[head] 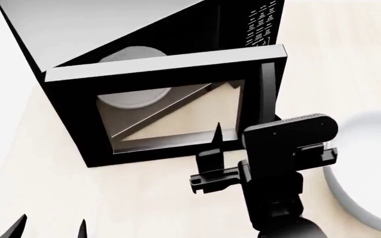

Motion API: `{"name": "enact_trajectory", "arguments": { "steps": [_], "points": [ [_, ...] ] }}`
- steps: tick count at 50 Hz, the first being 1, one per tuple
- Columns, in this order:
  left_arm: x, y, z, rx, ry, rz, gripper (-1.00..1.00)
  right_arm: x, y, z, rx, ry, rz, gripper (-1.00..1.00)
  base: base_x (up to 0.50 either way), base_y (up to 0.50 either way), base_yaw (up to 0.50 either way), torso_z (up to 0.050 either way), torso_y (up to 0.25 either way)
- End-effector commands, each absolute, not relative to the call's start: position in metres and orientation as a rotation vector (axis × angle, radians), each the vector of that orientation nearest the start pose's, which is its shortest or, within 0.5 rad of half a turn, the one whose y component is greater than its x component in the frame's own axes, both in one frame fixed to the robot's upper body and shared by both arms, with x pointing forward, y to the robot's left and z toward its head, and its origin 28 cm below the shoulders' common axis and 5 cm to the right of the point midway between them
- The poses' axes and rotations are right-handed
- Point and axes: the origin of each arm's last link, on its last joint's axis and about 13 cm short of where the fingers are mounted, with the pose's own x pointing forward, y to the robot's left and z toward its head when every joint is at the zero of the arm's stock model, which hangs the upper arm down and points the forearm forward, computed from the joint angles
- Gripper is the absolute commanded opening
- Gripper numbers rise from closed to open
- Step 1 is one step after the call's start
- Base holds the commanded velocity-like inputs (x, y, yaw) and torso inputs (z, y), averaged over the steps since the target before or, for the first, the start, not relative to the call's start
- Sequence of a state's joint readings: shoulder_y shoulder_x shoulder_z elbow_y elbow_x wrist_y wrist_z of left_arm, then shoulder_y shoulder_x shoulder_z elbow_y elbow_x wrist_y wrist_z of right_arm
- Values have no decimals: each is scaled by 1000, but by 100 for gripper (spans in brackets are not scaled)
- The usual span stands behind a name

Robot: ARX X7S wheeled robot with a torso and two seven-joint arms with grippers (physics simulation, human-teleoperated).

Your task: Open the microwave.

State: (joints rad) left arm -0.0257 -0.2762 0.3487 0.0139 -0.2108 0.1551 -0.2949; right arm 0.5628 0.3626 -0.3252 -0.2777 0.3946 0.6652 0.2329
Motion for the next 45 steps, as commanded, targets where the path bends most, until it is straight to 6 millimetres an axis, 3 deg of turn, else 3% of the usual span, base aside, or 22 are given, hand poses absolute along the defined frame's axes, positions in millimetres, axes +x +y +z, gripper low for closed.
{"name": "enact_trajectory", "arguments": {
  "steps": [1, 27, 34, 45],
  "points": [
    [206, 203, 17, 39, -88, -34, 100, 284, -98, 156, -85, -70, 232, 100, 0, 0, 0, 0, 0],
    [205, 203, 17, 40, -87, -34, 100, 274, -133, 168, -35, -112, 115, 100, 0, 0, 0, 0, 0],
    [207, 203, 17, 40, -86, -33, 100, 259, -134, 187, -24, -144, 122, 100, 0, 0, 0, 0, 0],
    [206, 204, 16, 39, -84, -30, 100, 224, -128, 236, -109, -208, 147, 100, 0, 0, 0, 0, 0]
  ]
}}
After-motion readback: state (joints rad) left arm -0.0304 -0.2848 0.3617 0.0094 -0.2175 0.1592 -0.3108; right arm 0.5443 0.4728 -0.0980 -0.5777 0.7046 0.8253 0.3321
